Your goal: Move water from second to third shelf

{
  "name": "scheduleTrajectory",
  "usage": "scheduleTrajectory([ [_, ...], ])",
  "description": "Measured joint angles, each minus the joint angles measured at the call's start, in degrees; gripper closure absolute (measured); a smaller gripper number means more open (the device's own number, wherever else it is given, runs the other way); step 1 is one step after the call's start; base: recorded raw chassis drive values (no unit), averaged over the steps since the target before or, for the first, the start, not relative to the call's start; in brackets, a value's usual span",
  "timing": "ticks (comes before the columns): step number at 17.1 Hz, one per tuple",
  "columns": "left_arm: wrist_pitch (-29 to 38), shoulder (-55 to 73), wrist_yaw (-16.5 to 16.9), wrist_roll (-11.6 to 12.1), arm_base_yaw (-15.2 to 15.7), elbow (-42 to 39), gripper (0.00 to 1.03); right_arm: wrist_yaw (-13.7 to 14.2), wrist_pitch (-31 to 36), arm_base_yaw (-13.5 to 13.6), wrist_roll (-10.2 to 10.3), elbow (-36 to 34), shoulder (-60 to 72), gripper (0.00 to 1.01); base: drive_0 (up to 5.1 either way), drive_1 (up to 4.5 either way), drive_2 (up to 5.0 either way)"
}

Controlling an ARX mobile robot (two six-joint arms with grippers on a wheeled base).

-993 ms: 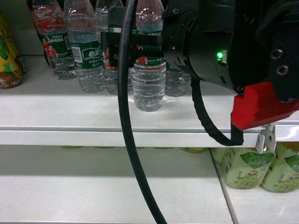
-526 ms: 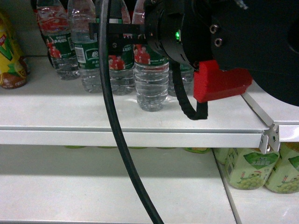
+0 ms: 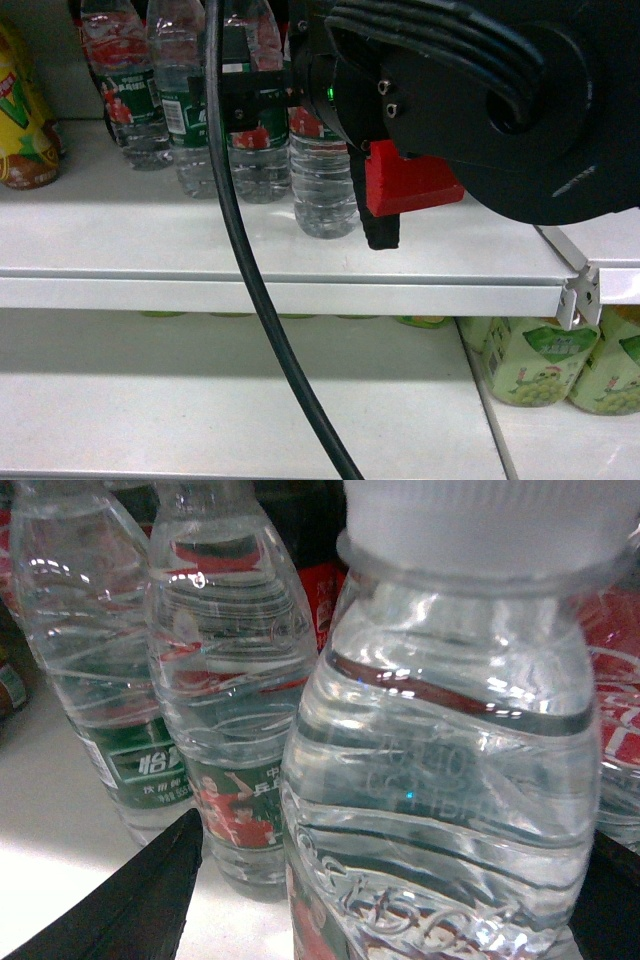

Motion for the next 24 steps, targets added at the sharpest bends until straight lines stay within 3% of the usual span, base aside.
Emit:
scheduleTrajectory([
  [11,0.0,0.0,0.0,0.0,0.0,0.0,0.05,1.2,-2.3,0.0,-0.2,2.6,1.8,0.03,0.0,0.00,0.0],
  [12,0.0,0.0,0.0,0.0,0.0,0.0,0.05,1.4,-2.7,0.0,0.0,2.6,1.8,0.06,0.0,0.00,0.0],
  [15,0.0,0.0,0.0,0.0,0.0,0.0,0.05,1.9,-2.4,-0.1,0.1,2.6,1.8,0.36,0.0,0.00,0.0],
  [18,0.0,0.0,0.0,0.0,0.0,0.0,0.05,1.9,-1.1,-0.1,-0.2,1.9,1.7,0.55,0.0,0.00,0.0],
  [24,0.0,0.0,0.0,0.0,0.0,0.0,0.05,-0.7,-0.4,-0.4,0.8,-3.4,-2.3,0.59,0.0,0.00,0.0],
])
